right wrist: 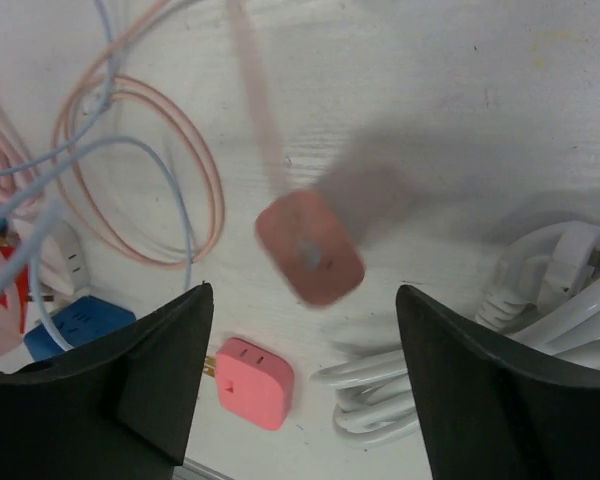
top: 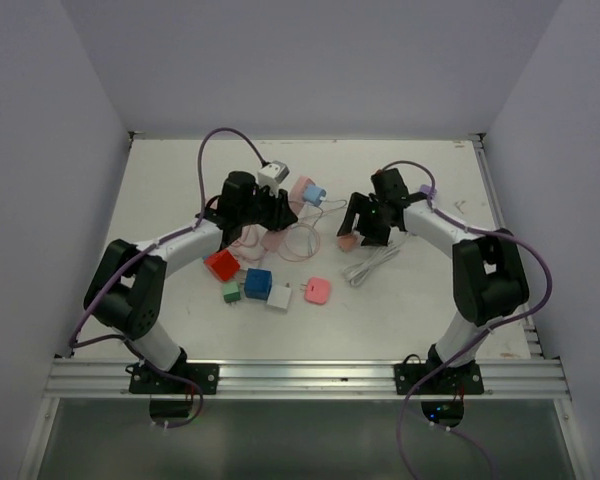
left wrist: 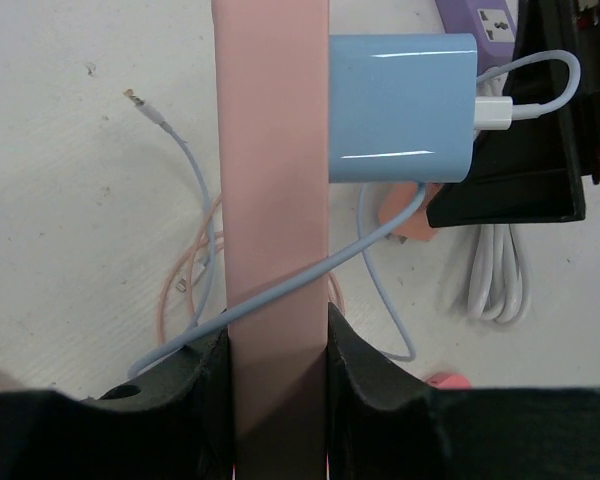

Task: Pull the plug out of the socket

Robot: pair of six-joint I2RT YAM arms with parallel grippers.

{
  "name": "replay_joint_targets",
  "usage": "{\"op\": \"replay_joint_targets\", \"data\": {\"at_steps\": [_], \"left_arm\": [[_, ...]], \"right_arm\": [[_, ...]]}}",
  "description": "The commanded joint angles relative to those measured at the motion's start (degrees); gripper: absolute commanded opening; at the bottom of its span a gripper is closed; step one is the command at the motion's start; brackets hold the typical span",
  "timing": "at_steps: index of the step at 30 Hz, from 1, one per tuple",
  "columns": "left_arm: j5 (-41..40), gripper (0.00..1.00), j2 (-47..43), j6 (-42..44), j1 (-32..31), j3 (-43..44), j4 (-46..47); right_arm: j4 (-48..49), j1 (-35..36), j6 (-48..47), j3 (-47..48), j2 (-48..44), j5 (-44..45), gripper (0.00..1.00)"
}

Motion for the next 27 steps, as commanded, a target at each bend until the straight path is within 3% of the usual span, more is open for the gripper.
{"op": "replay_joint_targets", "data": {"at_steps": [1, 3, 7, 14, 27], "left_arm": [[0.1, 0.00, -0.1, -1.2, 0.1, 3.1, 5.0], [0.1, 0.00, -0.1, -1.1, 0.2, 3.1, 4.8], [0.7, 0.00, -0.2, -0.7, 0.1, 3.1, 4.5], [4.3, 0.00, -0.3, 0.3, 0.1, 3.6, 4.3], [6.2, 0.00, -2.2, 2.3, -1.2, 3.9, 3.7]], "right_arm": [[2.5, -0.2, -1.4, 1.3, -6.2, 0.2, 0.80], [2.3, -0.2, -2.3, 2.1, -8.3, 1.5, 0.85], [4.2, -0.2, -3.7, 3.1, -11.8, 1.1, 0.85], [11.6, -0.2, -3.3, 4.6, -14.8, -7.5, 0.85], [13.9, 1.0, 0.2, 9.7, -9.9, -14.4, 0.82]]}}
